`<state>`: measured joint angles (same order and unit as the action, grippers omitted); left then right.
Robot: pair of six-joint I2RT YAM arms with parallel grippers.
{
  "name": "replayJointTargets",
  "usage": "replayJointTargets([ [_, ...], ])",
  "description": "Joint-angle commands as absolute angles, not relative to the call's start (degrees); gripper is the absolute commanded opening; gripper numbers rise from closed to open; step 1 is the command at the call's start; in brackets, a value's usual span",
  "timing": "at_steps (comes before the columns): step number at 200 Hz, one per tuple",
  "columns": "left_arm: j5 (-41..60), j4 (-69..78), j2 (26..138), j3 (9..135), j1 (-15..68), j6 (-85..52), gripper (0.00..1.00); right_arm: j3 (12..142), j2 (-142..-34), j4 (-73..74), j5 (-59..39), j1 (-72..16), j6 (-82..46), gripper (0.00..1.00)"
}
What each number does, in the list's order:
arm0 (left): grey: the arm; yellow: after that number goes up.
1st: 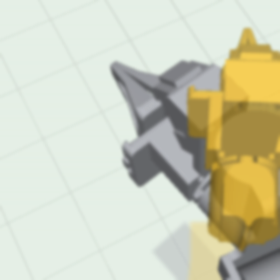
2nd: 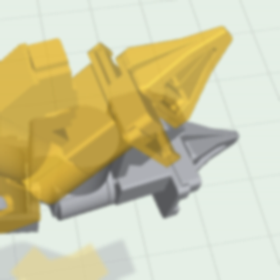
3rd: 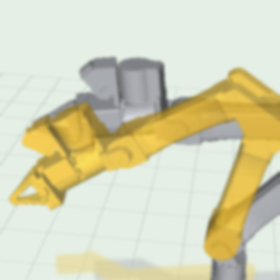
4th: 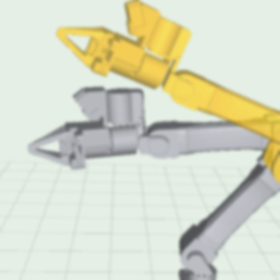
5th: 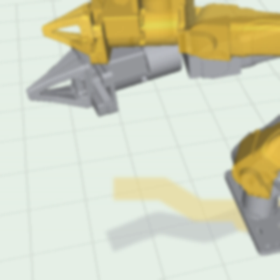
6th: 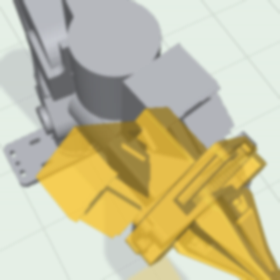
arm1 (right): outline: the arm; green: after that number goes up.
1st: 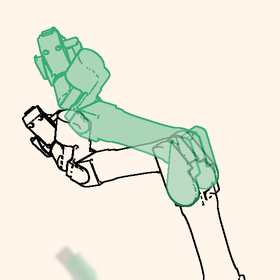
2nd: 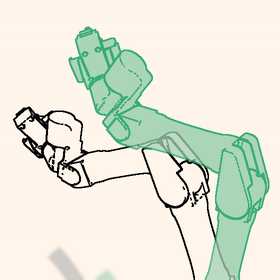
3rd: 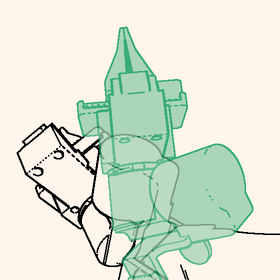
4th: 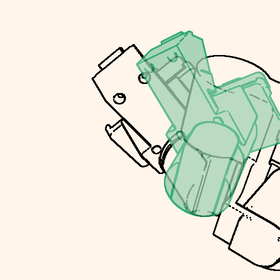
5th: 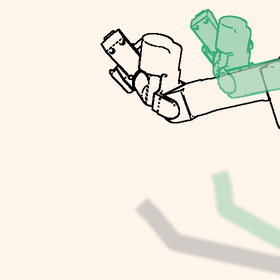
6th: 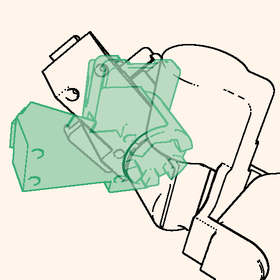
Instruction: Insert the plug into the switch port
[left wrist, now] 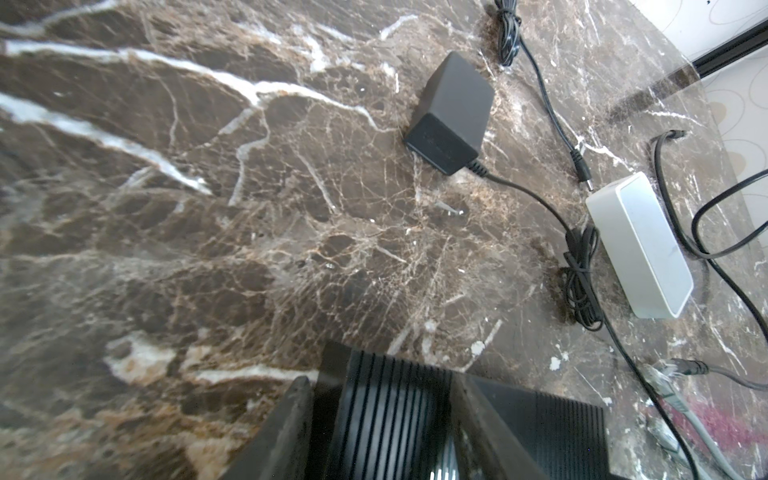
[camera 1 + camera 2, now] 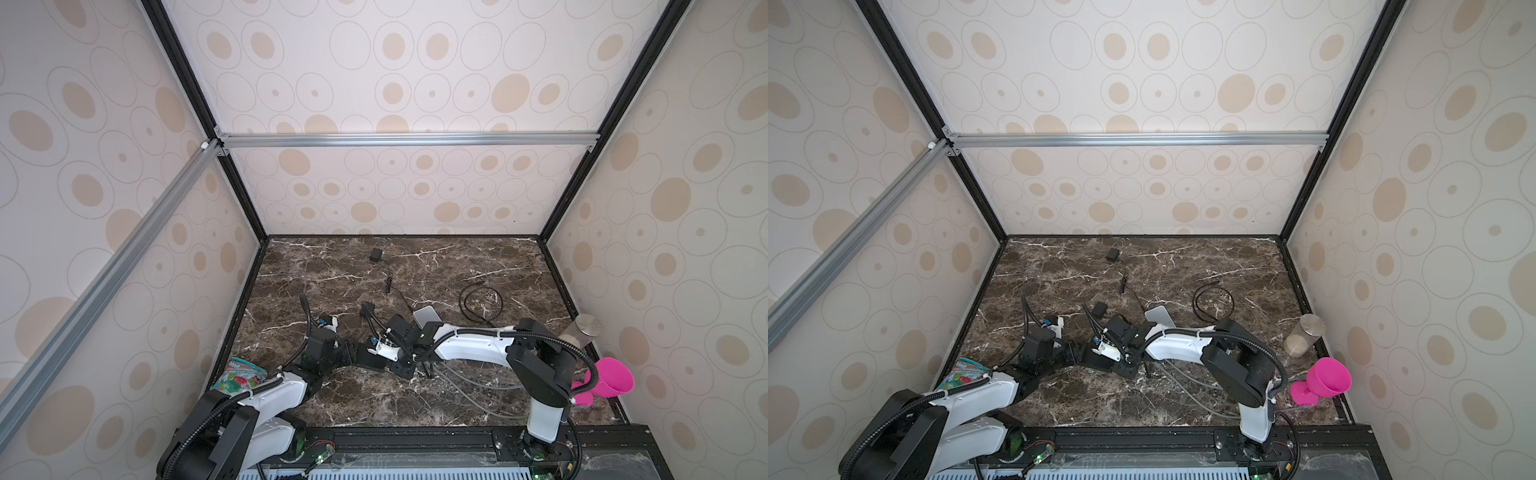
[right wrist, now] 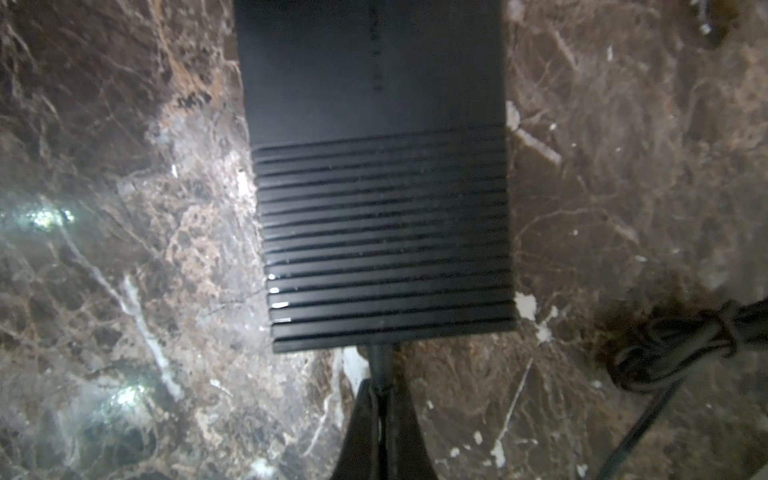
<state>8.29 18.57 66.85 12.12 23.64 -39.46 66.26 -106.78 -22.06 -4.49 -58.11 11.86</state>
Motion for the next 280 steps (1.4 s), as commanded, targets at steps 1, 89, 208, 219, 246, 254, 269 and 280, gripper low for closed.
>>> replayJointTargets([
  [1,18.22,17.34,67.89,10.73,27.16,-41.35,0.52,71.81,-107.98,-4.82,-8.61,-58.71,10.7,0.0],
  [89,15.69,22.38,68.88,8.78,33.87,-46.21,0.52,80.44,-111.01,-4.01,-11.04,-58.71,8.44,0.0],
  [208,13.08,14.12,66.86,14.32,36.34,-41.9,0.55,70.69,-106.15,-7.41,-11.39,-58.79,11.98,0.0],
  [219,12.25,11.95,66.16,15.23,36.3,-40.53,0.56,68.33,-104.77,-8.77,-10.84,-58.67,14.0,0.02],
  [246,11.56,10.16,65.04,15.58,35.74,-39.38,0.56,62.78,-100.86,-9.91,-9.76,-58.22,16.12,0.37],
  [254,11.68,9.96,64.8,15.48,35.64,-39.45,0.56,61.59,-99.8,-10.02,-9.59,-58.02,16.26,0.39],
  [269,11.97,9.84,64.13,15.05,35.63,-39.83,0.56,59.6,-98.18,-9.86,-9.37,-57.9,16.0,0.43],
  [280,12.13,9.76,63.43,14.86,35.66,-40.06,0.56,58.41,-97.37,-9.5,-9.58,-57.72,15.76,0.44],
])
